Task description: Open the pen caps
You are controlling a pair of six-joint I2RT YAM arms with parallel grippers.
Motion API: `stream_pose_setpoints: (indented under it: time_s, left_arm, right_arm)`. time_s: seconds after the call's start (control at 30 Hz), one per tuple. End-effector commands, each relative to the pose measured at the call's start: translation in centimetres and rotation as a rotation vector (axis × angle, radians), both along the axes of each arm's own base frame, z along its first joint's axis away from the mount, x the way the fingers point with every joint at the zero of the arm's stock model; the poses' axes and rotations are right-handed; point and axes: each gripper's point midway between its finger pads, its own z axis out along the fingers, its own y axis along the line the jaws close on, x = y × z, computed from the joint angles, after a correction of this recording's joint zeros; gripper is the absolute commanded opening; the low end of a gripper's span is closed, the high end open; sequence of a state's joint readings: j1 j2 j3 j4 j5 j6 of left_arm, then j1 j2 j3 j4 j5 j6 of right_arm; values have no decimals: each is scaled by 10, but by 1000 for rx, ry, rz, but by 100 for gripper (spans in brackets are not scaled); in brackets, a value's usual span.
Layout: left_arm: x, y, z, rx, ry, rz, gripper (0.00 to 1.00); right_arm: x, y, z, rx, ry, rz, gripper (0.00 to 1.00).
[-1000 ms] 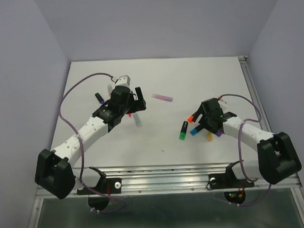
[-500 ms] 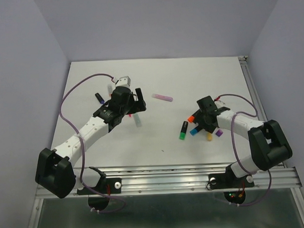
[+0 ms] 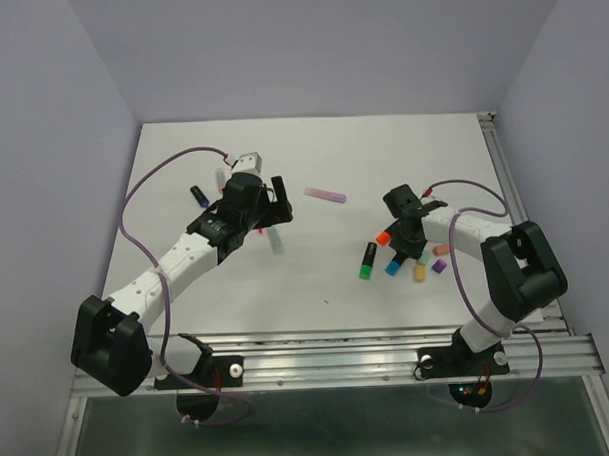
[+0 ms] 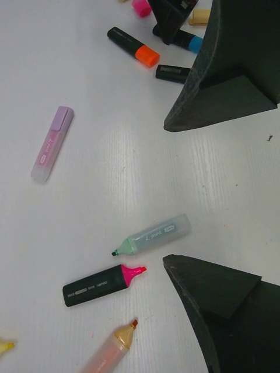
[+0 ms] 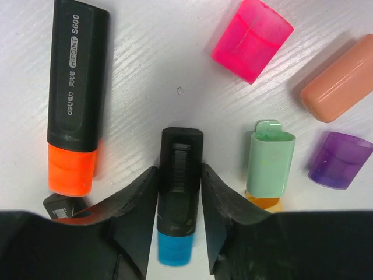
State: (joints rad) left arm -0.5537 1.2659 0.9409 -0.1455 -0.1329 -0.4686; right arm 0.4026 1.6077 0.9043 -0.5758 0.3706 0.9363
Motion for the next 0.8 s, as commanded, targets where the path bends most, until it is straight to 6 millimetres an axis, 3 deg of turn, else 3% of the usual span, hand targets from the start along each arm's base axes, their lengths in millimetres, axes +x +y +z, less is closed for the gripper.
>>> stream_pose_setpoints:
  time_s: [0.0, 0.13, 0.23, 0.37, 0.5, 0.63, 0.77]
  left_arm:
    - [5, 4, -2, 11, -18, 4, 99]
    - [1, -6, -5, 0, -8, -65, 99]
    - [-5, -23, -1, -41, -16, -169, 99]
    - [-21, -46, 6, -111, -39, -335, 99]
    - [-55, -89, 19, -288, -61, -606, 99]
    - [-73, -130, 31, -361, -88, -744, 99]
    - [-91, -176, 41, -382, -86, -859, 99]
  right_arm:
    - [-15, -3, -13, -22, 59, -17, 36]
    - [-12, 5, -10, 29, 22, -3, 30]
    - [-5, 9, 3, 59, -41, -6, 24]
    - [9, 10, 36, 90, -173, -7, 21]
    - [23, 19, 93, 187, -381, 26, 20]
    - [28, 36, 133, 297, -520, 87, 17]
    - [32, 53, 155, 372, -579, 122, 17]
